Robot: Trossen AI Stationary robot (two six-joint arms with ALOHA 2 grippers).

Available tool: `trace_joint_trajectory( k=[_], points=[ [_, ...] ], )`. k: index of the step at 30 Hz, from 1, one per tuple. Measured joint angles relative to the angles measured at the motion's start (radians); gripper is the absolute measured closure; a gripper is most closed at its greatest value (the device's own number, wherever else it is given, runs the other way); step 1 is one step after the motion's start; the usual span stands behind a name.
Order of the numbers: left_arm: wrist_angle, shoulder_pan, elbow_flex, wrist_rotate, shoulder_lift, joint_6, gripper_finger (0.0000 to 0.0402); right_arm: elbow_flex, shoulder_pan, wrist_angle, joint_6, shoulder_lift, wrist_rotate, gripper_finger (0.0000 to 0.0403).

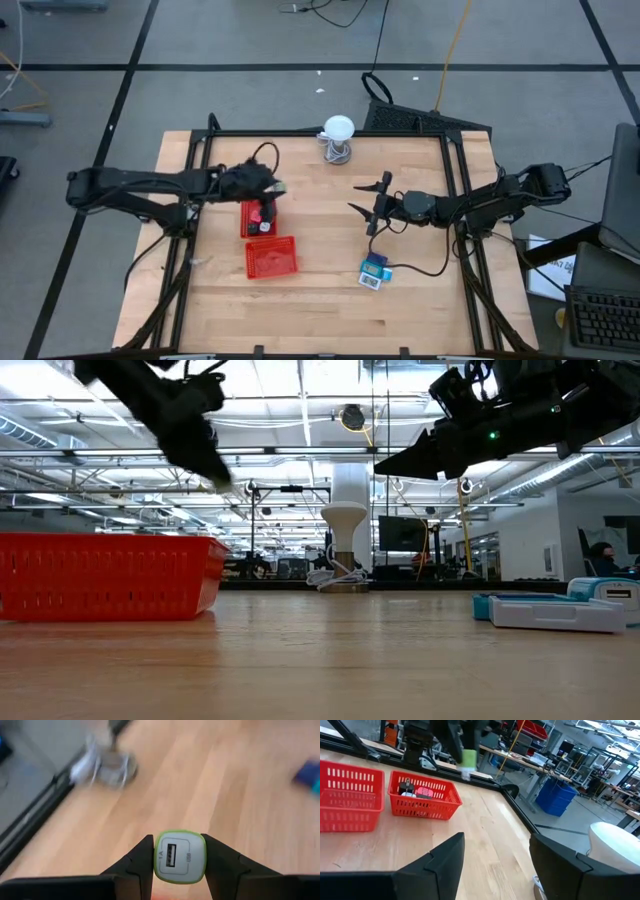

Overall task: Pick & Place Office items
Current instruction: Put the green charger adapter into the top red basket

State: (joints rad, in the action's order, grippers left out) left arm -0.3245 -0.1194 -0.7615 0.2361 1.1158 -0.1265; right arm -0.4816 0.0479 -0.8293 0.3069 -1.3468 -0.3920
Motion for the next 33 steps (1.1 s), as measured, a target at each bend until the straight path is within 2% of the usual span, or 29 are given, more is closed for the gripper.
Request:
trace_joint_trajectory(
  k=[5, 10, 14, 20, 23, 33],
  points=[
    [-0.422, 0.024, -0.097, 0.052, -0.02, -0.125, 0.0268, 0.0, 0.0, -0.003, 0.0, 0.0, 0.0, 0.0191],
    [-0.571, 0.011, -0.091, 0.053, 0.026, -0.181, 0.0268, 0.0, 0.0, -0.004, -0.01, 0.0, 0.0, 0.0191],
    [-0.566, -0.008, -0.086, 0.048, 0.105, -0.165, 0.0268, 0.0, 0.0, -0.004, -0.011, 0.0, 0.0, 0.0191],
    [-0.537, -0.028, -0.084, -0.05, 0.228, -0.11, 0.0268, 0.0, 0.0, -0.004, -0.01, 0.0, 0.0, 0.0191],
    [-0.538, -0.028, -0.084, -0.061, 0.273, -0.103, 0.0268, 0.0, -0.001, -0.004, -0.009, 0.0, 0.0, 0.0191],
    [-0.525, -0.032, -0.084, -0.053, 0.301, -0.078, 0.0268, 0.0, -0.001, -0.004, -0.008, 0.0, 0.0, 0.0191]
  ],
)
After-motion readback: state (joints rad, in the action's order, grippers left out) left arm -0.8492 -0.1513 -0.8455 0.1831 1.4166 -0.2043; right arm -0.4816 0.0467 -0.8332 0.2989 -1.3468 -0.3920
